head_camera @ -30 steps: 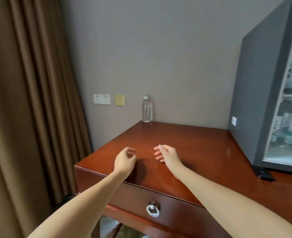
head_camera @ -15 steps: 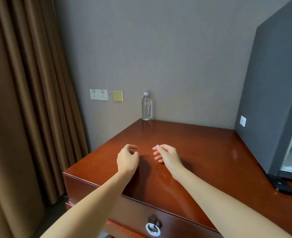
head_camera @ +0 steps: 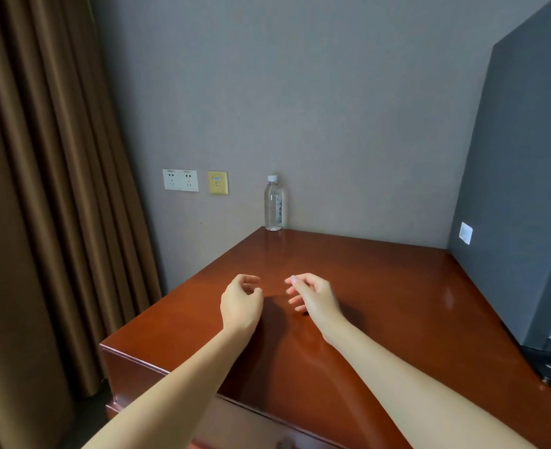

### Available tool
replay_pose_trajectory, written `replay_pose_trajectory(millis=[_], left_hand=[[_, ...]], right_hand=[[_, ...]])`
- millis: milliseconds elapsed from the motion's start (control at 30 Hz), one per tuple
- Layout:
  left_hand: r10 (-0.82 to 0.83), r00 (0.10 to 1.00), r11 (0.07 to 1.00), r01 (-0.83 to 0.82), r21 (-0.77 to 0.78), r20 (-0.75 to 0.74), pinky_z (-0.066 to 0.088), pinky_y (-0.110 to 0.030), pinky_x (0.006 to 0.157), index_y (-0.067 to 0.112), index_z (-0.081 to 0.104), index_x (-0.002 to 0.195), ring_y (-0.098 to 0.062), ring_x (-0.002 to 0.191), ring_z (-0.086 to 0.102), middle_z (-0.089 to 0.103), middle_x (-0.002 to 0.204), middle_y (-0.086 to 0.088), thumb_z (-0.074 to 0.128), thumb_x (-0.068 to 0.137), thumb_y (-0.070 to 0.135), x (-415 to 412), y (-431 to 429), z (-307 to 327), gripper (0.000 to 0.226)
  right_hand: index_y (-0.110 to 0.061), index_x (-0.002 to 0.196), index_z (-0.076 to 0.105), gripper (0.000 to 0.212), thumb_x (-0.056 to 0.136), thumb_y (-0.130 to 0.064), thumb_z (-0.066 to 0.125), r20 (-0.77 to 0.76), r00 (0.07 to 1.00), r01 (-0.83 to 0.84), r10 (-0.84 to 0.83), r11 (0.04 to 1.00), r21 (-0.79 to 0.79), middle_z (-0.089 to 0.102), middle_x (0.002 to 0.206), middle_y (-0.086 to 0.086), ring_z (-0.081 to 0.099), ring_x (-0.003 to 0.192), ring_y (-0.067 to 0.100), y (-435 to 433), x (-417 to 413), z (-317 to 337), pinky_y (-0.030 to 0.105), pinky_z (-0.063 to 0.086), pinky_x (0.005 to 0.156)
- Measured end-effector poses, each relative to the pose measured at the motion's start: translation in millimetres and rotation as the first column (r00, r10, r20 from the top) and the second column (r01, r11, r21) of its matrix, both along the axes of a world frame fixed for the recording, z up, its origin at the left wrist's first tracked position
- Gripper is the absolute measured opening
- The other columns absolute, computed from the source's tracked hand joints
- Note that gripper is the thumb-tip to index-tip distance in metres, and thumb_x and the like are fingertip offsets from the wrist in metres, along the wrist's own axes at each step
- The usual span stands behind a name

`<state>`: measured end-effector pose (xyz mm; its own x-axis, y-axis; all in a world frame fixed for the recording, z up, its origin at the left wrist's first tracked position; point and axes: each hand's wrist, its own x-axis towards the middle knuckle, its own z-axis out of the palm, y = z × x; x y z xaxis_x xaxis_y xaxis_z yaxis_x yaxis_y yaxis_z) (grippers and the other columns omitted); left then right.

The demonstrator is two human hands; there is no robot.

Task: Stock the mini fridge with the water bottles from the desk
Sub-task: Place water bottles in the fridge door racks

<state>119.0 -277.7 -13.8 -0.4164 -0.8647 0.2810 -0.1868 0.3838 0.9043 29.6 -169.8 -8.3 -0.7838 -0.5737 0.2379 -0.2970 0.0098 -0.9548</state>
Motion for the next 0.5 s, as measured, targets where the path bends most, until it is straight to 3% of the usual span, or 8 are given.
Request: replay_pose_trajectory(millis=[100,333,500], left_hand=[[-0.004,0.999,1.0,0.005,0.021,-0.051,0.046,-0.024,0.073,0.024,0.064,0.095,-0.003,0.078,0.057,0.062,0.087,0.009,0.056,0.088,0.01,-11.2,-5.0,0.2,0.018],[0.025,0.986,1.0,-0.022,0.019,-0.166,0.044,-0.023,0.072,0.025,0.064,0.099,0.0,0.08,0.057,0.06,0.086,0.017,0.059,0.086,0.013,-51.9,-30.2,-0.1,0.018],[0.04,0.975,0.998,-0.047,-0.029,-0.219,0.045,-0.023,0.078,0.025,0.063,0.1,0.001,0.084,0.058,0.063,0.09,0.012,0.059,0.084,0.012,-81.5,-48.5,1.2,0.021]], right_hand=[[-0.02,0.096,0.068,0.015,0.097,-0.028,0.055,0.018,1.0,-0.003,0.004,0.999,-0.039,0.069,0.086,0.0,0.065,0.075,0.012,-8.6,-8.7,1.3,0.018,0.053,0.061],[-0.023,0.096,0.064,0.007,0.096,-0.024,0.058,0.045,0.999,0.001,0.006,0.988,-0.154,0.068,0.082,-0.003,0.062,0.067,0.005,-43.8,-41.9,3.4,0.016,0.049,0.057],[-0.025,0.097,0.063,0.007,0.095,-0.02,0.058,0.031,0.999,0.039,-0.033,0.975,-0.218,0.067,0.082,-0.004,0.061,0.069,0.007,-67.5,-68.0,3.6,0.017,0.047,0.056]])
